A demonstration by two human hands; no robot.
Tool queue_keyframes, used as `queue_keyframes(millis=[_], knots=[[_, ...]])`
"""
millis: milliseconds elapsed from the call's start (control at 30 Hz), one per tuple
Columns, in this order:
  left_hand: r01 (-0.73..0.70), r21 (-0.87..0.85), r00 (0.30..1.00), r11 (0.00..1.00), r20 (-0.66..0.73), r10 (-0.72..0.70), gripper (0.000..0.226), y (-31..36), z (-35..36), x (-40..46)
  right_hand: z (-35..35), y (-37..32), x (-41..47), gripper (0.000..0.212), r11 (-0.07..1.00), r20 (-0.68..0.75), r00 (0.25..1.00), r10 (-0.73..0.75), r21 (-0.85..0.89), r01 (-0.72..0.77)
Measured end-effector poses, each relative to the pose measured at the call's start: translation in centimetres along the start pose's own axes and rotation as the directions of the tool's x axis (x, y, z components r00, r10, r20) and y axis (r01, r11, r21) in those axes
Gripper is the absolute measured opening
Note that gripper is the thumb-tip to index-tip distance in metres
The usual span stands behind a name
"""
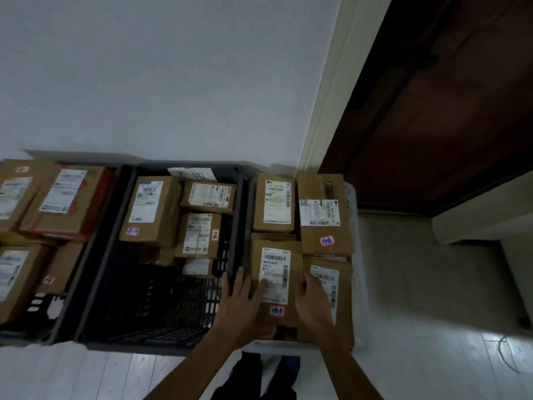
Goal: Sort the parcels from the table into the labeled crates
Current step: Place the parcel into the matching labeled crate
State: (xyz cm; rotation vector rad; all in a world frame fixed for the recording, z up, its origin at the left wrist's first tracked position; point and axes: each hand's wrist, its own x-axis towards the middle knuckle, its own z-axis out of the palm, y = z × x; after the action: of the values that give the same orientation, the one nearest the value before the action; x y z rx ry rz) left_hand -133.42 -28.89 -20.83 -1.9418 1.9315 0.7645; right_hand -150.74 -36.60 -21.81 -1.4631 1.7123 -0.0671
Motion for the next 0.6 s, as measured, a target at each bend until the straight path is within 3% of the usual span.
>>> queue_keyframes(millis=[367, 467, 533, 600], knots=[[-0.028, 0.049, 1.000, 0.998, -0.001, 0.028, 0.108, -1.9, -1.7, 2.7, -0.3, -1.6, 1.1, 0.024, 0.998, -0.008, 0.999, -0.045, -0.038, 0.045], [-0.039, 0.073, 0.999, 0.997, 0.011, 0.039, 0.110, -1.9, -1.6, 2.8, -0.9, -0.5, 0.6, 0.030, 0.993, -0.148, 0.989, -0.029, -0.114, 0.012], [-0.079, 0.118, 0.997, 0.990, -0.003, 0.080, 0.113, -1.8, -2.3, 2.6, -1.8, 0.7, 0.3, 0.038, 0.982, -0.278, 0.959, 0.060, -0.155, -0.106], [-0.083, 0.165, 0.996, 0.983, -0.020, 0.088, 0.119, -1.8, -2.4, 2.6, -2.7, 2.1, 0.0, 0.046, 0.968, -0.322, 0.937, 0.137, -0.156, -0.195]])
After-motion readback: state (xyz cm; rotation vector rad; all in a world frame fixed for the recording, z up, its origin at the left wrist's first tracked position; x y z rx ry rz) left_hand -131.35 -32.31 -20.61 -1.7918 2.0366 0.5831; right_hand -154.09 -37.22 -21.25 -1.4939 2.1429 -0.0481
